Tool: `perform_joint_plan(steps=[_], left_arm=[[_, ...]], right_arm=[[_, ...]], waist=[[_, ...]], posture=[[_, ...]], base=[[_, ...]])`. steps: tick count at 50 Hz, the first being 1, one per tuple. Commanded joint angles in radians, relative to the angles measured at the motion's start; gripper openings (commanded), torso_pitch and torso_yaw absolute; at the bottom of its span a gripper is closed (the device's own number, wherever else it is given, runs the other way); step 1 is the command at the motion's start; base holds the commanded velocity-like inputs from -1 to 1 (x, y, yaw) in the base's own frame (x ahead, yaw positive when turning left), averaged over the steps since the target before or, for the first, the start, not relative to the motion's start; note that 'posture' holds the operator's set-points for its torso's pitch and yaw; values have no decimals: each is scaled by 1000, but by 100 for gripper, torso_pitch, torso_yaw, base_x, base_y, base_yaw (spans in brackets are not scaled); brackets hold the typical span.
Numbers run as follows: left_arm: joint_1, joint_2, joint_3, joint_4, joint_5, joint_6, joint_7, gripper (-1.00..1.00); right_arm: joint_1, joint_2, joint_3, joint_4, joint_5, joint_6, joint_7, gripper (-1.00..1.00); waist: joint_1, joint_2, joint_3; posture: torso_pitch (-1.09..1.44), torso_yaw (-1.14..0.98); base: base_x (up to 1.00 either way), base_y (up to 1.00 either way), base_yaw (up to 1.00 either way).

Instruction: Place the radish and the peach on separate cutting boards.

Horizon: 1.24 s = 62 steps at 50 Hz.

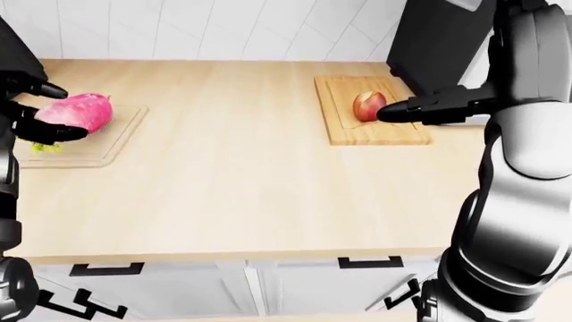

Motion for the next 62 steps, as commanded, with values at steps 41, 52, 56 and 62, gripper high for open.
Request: perform_joint_plan(steps=[41, 52, 56, 62], left_arm=[[-161, 79, -1, -749, 119, 429, -430, 100], [-292, 27, -49, -868, 256, 514, -592, 100], [-316, -11, -66, -934, 299, 564, -641, 100], [-309, -86, -98, -1044, 379, 637, -709, 100]], right_arm=[[-56, 6, 15, -19, -21, -13, 0, 100], [-140, -2, 41, -28, -15, 15, 24, 100], [-172, -3, 54, -47, -14, 44, 37, 100], [-200, 2, 76, -68, -25, 73, 48, 100]], waist=[[2, 20, -22], [2, 15, -9], [2, 11, -6], [3, 5, 0]], posture=[[0, 0], [0, 0], [0, 0], [0, 0]], base=[[0, 0, 0], [0, 0, 0], [0, 0, 0], [0, 0, 0]])
